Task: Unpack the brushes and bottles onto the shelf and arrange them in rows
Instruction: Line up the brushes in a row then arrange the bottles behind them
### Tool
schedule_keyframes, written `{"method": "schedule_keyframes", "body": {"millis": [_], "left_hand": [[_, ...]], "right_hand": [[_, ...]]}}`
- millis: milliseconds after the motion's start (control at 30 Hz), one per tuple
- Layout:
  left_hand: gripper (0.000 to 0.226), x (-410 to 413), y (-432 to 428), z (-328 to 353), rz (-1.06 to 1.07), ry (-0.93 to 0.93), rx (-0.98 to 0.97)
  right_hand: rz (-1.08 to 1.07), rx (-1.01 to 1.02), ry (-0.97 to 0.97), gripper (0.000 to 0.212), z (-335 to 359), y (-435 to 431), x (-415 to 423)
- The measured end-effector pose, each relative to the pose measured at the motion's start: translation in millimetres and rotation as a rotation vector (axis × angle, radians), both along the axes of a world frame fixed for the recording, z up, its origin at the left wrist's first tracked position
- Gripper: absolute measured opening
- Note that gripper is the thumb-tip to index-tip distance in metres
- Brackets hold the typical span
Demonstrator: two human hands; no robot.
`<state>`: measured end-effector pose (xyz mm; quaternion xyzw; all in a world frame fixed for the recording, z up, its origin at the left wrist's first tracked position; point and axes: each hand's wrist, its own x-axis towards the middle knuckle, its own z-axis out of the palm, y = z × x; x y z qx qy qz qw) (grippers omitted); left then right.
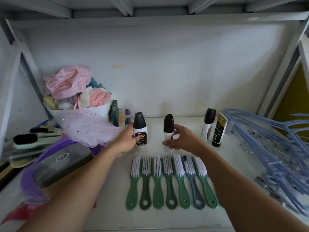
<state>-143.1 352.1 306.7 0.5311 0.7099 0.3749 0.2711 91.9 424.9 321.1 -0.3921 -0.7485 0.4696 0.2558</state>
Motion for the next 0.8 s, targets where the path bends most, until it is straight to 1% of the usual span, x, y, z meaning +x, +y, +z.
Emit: {"method": "schedule_keyframes", "body": {"millis": [67,167,233,367,467,600,700,800], "left_hand": [[0.052,-1,0,-1,0.005,-0.02,-0.014],[0.048,5,1,-3,0.039,-0.085,-0.001],[0.049,8,4,-6,0.081,-0.09,0.038],[0.05,16,7,-8,0.195,-0.083,0.079],[0.043,24,7,-7,0.241,-0.034,0.104],[0.04,23,11,-11,0.185,-0.002,0.119],[0.043,19,11,-10,0.116,-0.009,0.097],[0.048,11,9,-10,0.118,-0.046,0.059]], "right_hand": [[-0.009,0.01,-0.011,0.051,0,0,-1],[-0.09,0.155,-0.133,0.06,-5,0,-6],[-0.122,0.184,-0.152,0.062,-7,-1,-7],[-0.102,0.117,-0.072,0.049,-8,-1,-9],[-0.088,0.115,-0.071,0.042,-8,1,-8],[-0.096,0.223,-0.177,0.041,-13,7,-9],[-0.101,0.221,-0.217,0.036,-19,10,-12],[-0.119,0.22,-0.219,0.033,-23,10,-18]]}}
